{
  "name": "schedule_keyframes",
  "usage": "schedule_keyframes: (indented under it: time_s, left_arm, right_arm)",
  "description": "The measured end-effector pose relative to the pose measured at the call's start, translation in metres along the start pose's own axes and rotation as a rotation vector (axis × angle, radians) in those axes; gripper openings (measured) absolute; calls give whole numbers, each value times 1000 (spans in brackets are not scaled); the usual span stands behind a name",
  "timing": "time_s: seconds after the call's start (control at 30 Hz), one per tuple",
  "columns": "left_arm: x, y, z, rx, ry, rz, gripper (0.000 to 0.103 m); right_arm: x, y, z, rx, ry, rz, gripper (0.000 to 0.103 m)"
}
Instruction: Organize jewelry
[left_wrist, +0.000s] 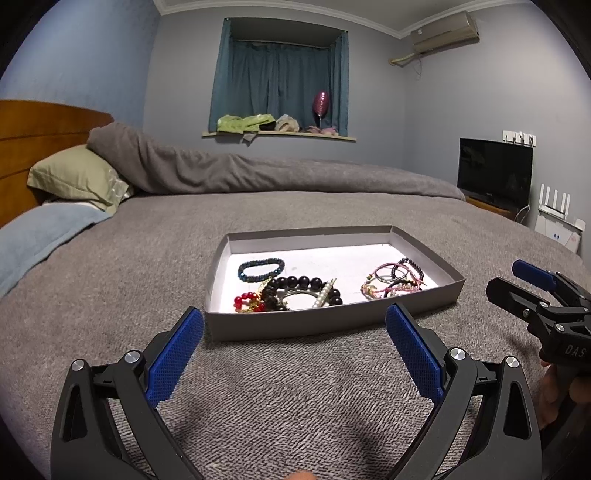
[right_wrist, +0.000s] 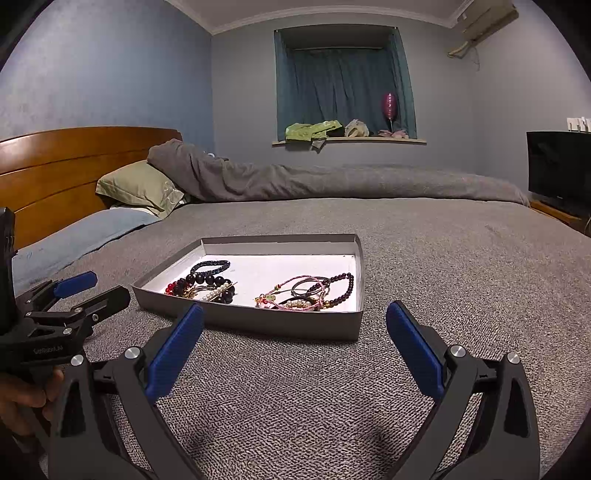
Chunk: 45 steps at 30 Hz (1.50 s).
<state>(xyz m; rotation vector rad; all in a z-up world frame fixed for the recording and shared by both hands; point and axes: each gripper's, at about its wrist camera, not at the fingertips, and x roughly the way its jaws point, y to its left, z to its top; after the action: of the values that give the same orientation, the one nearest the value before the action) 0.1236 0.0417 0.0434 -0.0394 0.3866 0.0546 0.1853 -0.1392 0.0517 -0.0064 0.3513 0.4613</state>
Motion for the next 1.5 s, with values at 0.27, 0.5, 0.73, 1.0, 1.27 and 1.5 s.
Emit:
schedule_keyframes:
  time_s: [0.27, 0.5, 0.73, 1.0, 1.27, 1.5]
  left_arm:
    - [0, -1, 0, 0, 1, 1, 98]
    - [0, -1, 0, 1, 2, 0, 98]
    - [1, -4, 0, 11, 2, 2, 98]
    - [1, -4, -1, 14, 2, 1, 98]
    - [2, -5, 0, 21, 5, 0, 98]
    - [1, -5, 0, 19, 0, -9, 98]
  right_arm:
    - [0, 0, 0, -3, 0, 0, 98]
    - [0, 0, 0, -3, 1, 0, 98]
    - [0, 0, 0, -5, 0, 0, 98]
    - [-1, 0, 1, -9, 0, 2, 98]
    - [0, -1, 1, -12, 2, 4, 98]
    - [0, -1, 1, -12, 2, 4, 98]
